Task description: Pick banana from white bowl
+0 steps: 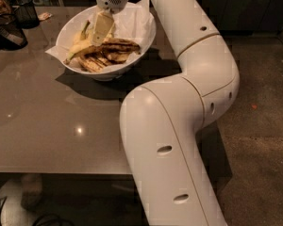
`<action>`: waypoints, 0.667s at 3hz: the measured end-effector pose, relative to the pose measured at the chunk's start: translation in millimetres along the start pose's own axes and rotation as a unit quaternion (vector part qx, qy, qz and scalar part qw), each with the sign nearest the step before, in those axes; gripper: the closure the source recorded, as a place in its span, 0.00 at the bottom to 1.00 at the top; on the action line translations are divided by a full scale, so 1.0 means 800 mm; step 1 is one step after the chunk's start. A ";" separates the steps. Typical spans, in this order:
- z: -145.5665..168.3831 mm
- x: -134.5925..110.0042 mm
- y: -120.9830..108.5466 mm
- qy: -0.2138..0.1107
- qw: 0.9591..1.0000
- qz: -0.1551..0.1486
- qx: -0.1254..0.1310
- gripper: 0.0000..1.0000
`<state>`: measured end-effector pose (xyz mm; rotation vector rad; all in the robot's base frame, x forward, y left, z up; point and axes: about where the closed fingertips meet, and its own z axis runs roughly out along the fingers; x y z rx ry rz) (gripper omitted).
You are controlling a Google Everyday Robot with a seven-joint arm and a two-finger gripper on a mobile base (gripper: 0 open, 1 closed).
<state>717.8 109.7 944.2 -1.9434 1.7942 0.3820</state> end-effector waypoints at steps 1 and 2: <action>0.020 0.007 0.000 0.002 1.000 0.011 -0.016 0.41; 0.033 0.012 0.000 0.009 1.000 0.015 -0.024 0.39</action>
Offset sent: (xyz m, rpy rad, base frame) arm -0.0188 -0.0359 -0.0299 -0.1906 0.2456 0.0763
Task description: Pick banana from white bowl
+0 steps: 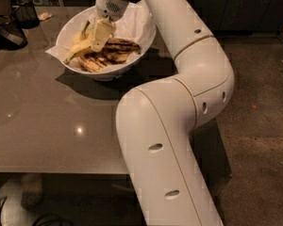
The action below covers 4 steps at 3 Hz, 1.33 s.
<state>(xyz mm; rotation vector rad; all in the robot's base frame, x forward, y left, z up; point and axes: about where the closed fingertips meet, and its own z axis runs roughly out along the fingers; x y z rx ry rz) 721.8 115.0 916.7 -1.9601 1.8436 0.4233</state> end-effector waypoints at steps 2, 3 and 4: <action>0.017 0.008 0.001 0.007 1.000 0.003 -0.015 0.46; 0.017 0.008 0.001 0.007 1.000 0.003 -0.015 0.65; 0.017 0.008 0.001 0.007 1.000 0.003 -0.015 0.88</action>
Offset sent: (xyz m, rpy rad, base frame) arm -0.0250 -0.0392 -0.0118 -0.1602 0.1992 0.0894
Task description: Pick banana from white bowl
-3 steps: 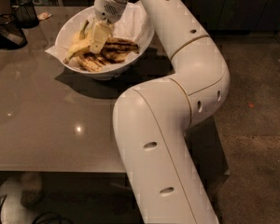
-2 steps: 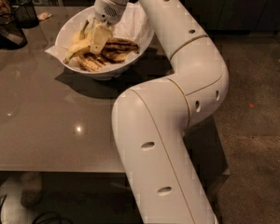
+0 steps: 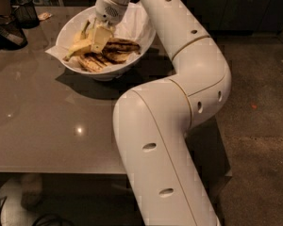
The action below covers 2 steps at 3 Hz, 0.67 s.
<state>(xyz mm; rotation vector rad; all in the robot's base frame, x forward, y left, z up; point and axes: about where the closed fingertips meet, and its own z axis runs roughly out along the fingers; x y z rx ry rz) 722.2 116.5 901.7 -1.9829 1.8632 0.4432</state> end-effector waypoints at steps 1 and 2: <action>0.001 -0.007 -0.011 -0.023 1.000 0.001 0.014 1.00; -0.033 -0.012 -0.014 -0.043 0.998 0.015 0.052 1.00</action>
Offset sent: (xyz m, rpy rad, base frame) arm -0.0656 -0.0283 0.0507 0.1394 -0.1492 -0.1465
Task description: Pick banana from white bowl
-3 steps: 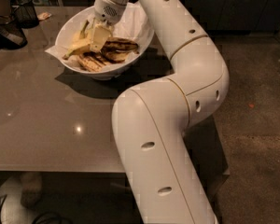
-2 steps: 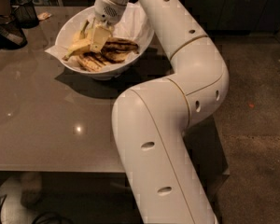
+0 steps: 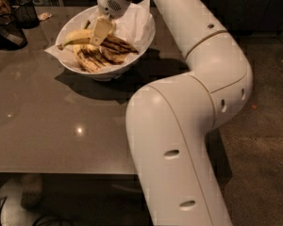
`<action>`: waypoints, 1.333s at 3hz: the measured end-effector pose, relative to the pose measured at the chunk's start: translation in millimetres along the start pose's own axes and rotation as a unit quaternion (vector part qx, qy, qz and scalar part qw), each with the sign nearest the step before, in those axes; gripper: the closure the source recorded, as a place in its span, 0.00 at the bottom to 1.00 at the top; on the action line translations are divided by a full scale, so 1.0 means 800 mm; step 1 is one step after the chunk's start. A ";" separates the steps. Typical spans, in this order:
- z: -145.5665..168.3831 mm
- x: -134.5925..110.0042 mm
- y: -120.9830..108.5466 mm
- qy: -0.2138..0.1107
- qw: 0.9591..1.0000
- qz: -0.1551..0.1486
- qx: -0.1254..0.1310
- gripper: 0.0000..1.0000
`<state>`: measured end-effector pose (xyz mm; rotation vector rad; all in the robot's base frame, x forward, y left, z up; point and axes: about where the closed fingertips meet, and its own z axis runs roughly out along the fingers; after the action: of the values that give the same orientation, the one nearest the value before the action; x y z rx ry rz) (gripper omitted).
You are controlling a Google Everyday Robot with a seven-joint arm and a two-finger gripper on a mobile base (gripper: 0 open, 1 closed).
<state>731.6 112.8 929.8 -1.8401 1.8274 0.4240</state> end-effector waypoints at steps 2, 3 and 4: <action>-0.080 -0.035 0.040 -0.003 0.998 -0.016 0.058 1.00; -0.088 -0.047 0.039 -0.006 0.997 -0.027 0.067 1.00; -0.126 -0.077 0.083 0.019 0.995 -0.059 0.083 1.00</action>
Offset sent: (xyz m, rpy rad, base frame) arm -0.0177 -0.0071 0.0413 0.0080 -0.0807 -0.0384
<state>649.8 110.4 1038.1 -1.8396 1.7128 0.1911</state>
